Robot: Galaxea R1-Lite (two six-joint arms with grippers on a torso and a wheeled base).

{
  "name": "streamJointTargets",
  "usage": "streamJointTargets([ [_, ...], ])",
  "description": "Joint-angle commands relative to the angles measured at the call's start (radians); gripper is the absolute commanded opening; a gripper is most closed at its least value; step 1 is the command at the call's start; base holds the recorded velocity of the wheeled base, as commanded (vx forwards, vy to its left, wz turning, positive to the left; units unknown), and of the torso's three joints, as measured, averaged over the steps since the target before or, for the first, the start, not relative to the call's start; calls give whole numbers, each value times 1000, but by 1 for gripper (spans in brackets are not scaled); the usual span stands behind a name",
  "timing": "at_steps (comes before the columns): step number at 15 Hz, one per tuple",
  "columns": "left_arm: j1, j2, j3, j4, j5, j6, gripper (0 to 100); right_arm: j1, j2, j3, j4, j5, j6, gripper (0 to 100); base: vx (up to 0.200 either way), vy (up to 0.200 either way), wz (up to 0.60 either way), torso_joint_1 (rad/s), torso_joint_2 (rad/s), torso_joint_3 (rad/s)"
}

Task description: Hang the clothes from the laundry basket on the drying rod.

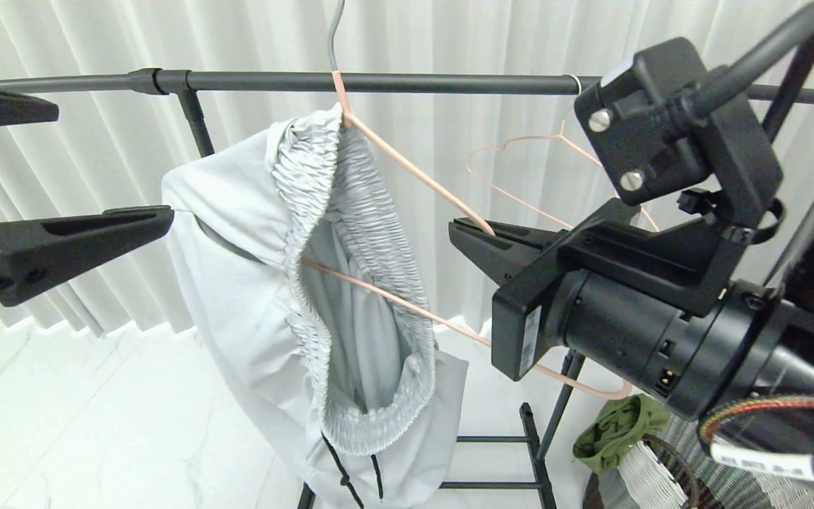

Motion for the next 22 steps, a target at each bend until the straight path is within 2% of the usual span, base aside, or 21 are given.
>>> streamJointTargets([
  [1,44,-10,37,-41,-24,40,100,10,-41,37,0,0,-1,0,0,0,0,0,0,0],
  [3,44,-1,106,-131,-26,129,100,26,-46,43,0,-2,-2,0,0,0,0,0,0,0],
  [4,43,4,153,-214,-30,177,100,29,-47,43,0,0,-7,0,0,0,0,0,0,0],
  [6,44,13,231,-341,-57,232,100,35,-49,43,0,1,-11,0,0,0,0,0,0,0],
  [7,44,16,248,-366,-64,246,100,38,-49,43,0,1,-11,0,0,0,0,0,0,0],
  [15,46,36,248,-372,-93,233,100,76,-64,69,0,17,-60,0,0,0,0,0,0,0],
  [17,54,33,254,-372,-132,218,100,76,-85,102,0,54,-80,0,0,0,0,0,0,0],
  [18,57,31,265,-372,-176,196,100,76,-99,121,0,77,-96,0,0,0,0,0,0,0],
  [22,89,30,294,-372,-265,192,100,76,-115,128,1,84,-99,0,0,0,0,0,0,0],
])
